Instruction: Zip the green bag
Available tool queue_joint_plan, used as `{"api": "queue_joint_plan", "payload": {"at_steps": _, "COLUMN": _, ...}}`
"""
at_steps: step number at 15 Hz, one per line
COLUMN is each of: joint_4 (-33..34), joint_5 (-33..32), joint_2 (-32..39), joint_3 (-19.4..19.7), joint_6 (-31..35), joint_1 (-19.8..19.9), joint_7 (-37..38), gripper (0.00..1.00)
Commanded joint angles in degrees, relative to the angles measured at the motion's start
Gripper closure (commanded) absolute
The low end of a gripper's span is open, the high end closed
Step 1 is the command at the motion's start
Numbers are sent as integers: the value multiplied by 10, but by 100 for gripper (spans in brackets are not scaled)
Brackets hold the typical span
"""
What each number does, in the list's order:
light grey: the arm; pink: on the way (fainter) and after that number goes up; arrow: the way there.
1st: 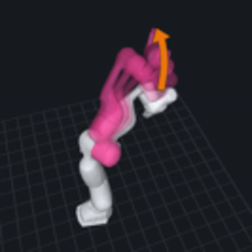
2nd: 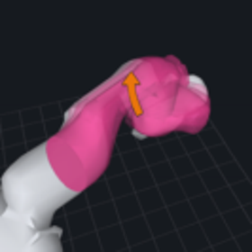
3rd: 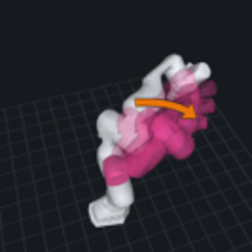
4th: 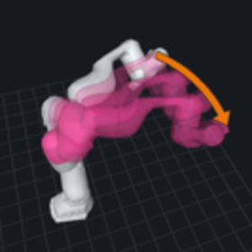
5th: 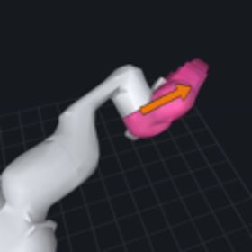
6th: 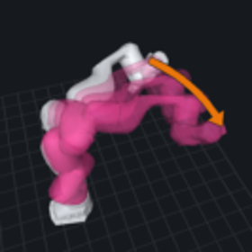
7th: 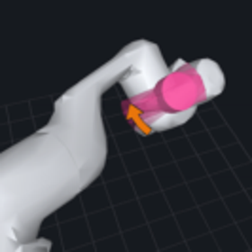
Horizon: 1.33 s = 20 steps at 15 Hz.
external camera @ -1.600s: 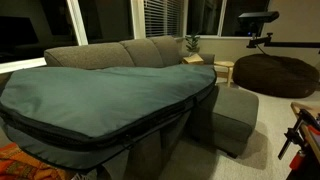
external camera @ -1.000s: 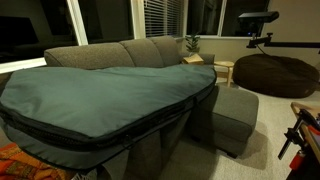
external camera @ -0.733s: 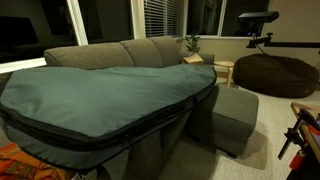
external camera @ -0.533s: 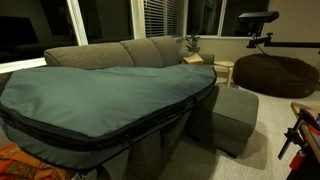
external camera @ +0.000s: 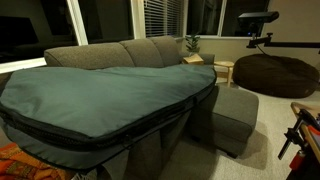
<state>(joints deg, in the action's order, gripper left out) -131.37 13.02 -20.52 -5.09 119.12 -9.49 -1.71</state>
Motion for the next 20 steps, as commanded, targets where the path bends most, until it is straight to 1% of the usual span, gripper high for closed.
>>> {"api": "queue_joint_plan", "payload": {"at_steps": 1, "joint_4": -27, "joint_5": -5, "joint_2": 4, "joint_3": -9, "joint_6": 58, "joint_1": 9, "joint_7": 17, "gripper": 0}}
{"api": "queue_joint_plan", "payload": {"at_steps": 2, "joint_4": -31, "joint_5": -4, "joint_2": 9, "joint_3": -9, "joint_6": 65, "joint_1": 8, "joint_7": 20, "gripper": 0}}
{"api": "queue_joint_plan", "payload": {"at_steps": 3, "joint_4": -12, "joint_5": 1, "joint_2": 10, "joint_3": -3, "joint_6": 37, "joint_1": 3, "joint_7": 5, "gripper": 0}}
{"api": "queue_joint_plan", "payload": {"at_steps": 10, "joint_4": -20, "joint_5": -3, "joint_2": 25, "joint_3": -5, "joint_6": 54, "joint_1": 5, "joint_7": 12, "gripper": 0}}
{"api": "queue_joint_plan", "payload": {"at_steps": 20, "joint_4": -15, "joint_5": 18, "joint_2": 138, "joint_3": 1, "joint_6": 73, "joint_1": 9, "joint_7": 0, "gripper": 0}}
